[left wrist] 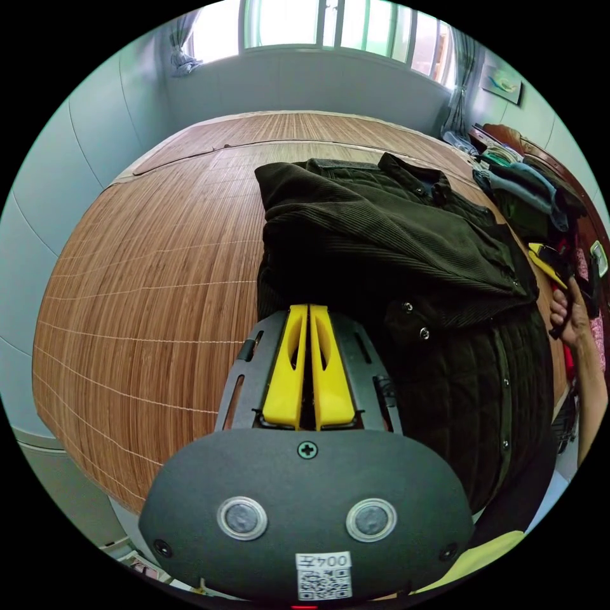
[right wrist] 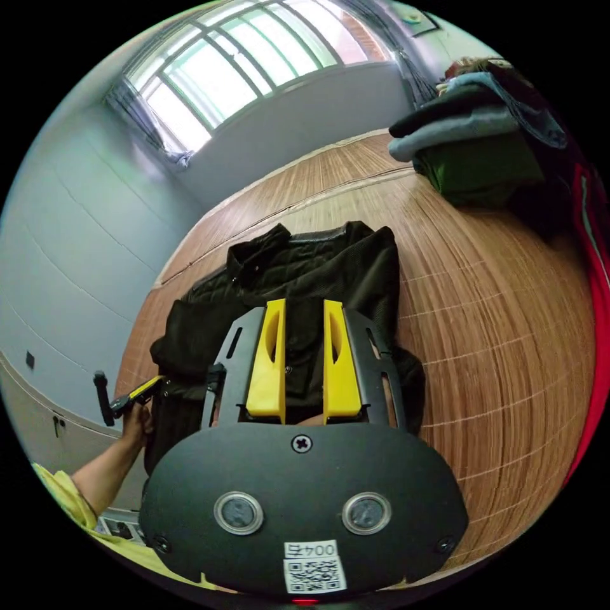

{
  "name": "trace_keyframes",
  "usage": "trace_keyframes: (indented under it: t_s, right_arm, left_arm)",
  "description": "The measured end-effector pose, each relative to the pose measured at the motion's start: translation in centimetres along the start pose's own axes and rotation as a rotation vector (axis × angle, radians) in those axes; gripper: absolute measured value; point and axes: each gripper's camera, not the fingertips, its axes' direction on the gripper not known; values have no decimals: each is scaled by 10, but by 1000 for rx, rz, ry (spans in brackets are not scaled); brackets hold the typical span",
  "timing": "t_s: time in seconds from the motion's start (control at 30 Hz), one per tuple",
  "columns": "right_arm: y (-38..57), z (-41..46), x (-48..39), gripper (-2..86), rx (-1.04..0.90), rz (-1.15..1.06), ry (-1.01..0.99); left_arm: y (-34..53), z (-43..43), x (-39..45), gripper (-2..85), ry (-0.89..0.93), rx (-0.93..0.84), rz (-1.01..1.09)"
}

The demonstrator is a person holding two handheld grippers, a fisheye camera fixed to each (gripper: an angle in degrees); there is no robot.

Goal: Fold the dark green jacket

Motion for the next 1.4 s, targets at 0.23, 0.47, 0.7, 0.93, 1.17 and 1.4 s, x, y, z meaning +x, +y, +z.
trace_keyframes:
  t_s: [0.23, 0.47, 0.7, 0.93, 1.17, 1.4]
  right_arm:
    - [-35, 20, 10, 88, -185, -70, 1]
    - [-35, -8, 4, 5, -118, -135, 29]
    - [-73, -86, -52, -3, 158, -338, 176]
    - [-98, -62, 35, 63, -111, -13, -76]
    - [-92, -69, 117, 97, -126, 271, -287]
    - [-109, -65, 133, 110, -191, 239, -257]
  left_arm:
    - [3, 2, -8, 4, 8, 2, -4]
    - [5, 4, -17, 4, 27, 4, -13]
    - [7, 5, -24, 3, 42, 5, -20]
    - [8, 5, -25, 2, 31, 7, -15]
    - [9, 5, -25, 3, 29, 7, -14]
    - [10, 5, -29, 4, 63, 6, -29]
